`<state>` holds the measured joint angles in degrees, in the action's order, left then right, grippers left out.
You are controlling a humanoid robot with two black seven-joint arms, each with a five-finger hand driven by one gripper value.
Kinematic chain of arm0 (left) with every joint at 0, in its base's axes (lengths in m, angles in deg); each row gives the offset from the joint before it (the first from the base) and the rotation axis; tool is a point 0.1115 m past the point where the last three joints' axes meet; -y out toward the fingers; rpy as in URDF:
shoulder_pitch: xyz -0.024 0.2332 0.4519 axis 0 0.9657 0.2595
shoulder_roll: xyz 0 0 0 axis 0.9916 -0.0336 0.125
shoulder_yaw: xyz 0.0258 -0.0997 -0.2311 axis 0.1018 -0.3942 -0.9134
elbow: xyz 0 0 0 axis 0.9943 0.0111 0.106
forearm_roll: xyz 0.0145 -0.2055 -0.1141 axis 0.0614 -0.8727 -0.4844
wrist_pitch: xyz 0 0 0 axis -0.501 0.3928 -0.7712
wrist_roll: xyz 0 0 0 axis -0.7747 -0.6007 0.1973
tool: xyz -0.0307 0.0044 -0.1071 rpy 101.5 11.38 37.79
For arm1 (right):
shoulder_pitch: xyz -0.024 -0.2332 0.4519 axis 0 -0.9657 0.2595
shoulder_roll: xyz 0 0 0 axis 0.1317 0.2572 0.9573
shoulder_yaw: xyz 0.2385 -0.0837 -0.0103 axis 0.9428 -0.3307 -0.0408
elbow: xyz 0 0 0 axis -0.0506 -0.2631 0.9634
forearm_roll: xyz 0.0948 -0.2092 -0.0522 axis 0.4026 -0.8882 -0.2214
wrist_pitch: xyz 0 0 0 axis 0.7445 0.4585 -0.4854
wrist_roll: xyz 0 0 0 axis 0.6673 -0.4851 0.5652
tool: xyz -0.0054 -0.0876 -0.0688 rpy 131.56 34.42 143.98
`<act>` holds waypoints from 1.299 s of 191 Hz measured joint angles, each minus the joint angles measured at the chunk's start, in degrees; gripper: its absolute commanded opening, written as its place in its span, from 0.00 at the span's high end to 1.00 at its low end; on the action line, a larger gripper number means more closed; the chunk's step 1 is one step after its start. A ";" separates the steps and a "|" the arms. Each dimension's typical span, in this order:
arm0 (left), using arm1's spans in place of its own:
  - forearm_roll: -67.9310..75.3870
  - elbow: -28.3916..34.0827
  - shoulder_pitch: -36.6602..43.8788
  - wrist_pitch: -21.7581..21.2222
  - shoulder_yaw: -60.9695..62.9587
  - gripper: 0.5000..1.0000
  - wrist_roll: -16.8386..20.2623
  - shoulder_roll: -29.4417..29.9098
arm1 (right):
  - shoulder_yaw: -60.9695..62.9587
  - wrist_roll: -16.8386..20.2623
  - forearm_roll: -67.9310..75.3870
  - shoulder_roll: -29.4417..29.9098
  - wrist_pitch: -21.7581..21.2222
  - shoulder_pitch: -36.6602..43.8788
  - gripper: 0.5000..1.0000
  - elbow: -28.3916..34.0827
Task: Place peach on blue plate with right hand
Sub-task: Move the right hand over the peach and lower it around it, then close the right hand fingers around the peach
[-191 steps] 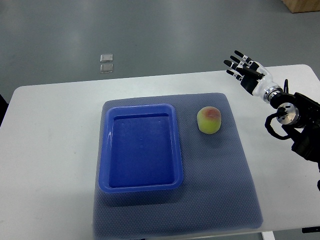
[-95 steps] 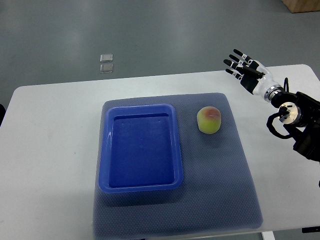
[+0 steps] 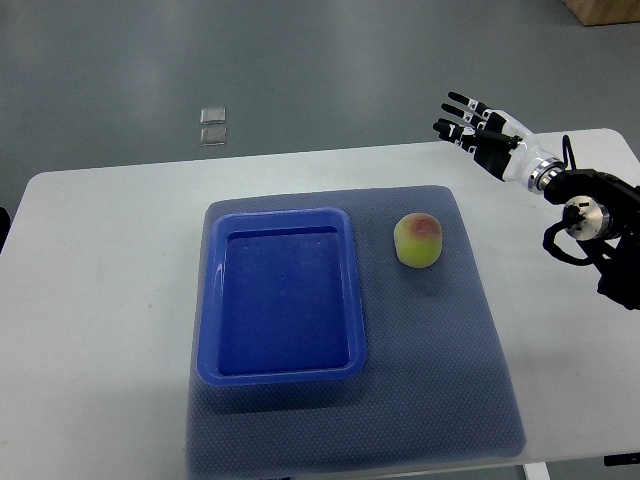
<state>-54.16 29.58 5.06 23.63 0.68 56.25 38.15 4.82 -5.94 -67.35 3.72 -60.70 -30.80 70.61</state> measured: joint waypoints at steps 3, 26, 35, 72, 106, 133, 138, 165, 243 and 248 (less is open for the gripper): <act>0.00 0.01 0.00 0.00 0.00 0.00 0.00 0.00 | -0.01 0.01 -0.90 -0.17 -0.37 0.25 0.15 0.07; 0.00 0.07 0.00 0.00 0.00 0.00 0.00 0.00 | -0.53 0.03 -8.56 -1.78 -3.04 2.16 0.15 1.77; 0.00 0.07 0.00 0.00 0.00 0.00 0.00 0.00 | -1.26 0.03 -11.65 -2.60 -3.89 2.93 0.15 2.92; -0.02 0.11 0.00 0.00 0.00 0.00 0.00 0.00 | -8.36 0.04 -22.01 -6.92 -6.60 6.47 0.15 9.82; -0.07 0.35 0.01 0.00 0.01 0.00 -0.01 0.00 | -18.96 0.38 -28.16 -10.21 -7.03 11.19 0.15 16.97; -0.11 0.48 0.00 0.00 0.06 0.00 0.00 0.00 | -26.73 1.23 -36.83 -11.15 -7.05 16.34 0.15 21.10; -0.11 0.49 -0.01 -0.02 0.07 0.00 0.00 0.00 | -27.75 1.31 -38.94 -11.16 -7.11 17.27 0.15 21.76; -0.11 0.59 -0.26 -0.13 0.09 0.00 0.00 0.00 | -31.02 1.67 -46.38 -10.59 -8.76 20.73 0.15 23.43; -0.10 0.61 -0.44 -0.19 0.09 0.00 0.00 0.00 | -37.24 6.55 -50.34 -6.36 -9.36 23.14 0.16 24.26; -0.10 0.61 -0.44 -0.19 0.09 0.00 0.00 0.00 | -37.49 6.68 -50.35 -6.20 -9.36 23.10 0.16 24.24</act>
<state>-54.26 30.19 4.62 23.45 0.77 56.25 38.15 -32.67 0.74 -117.70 -2.48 -70.05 -7.70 94.85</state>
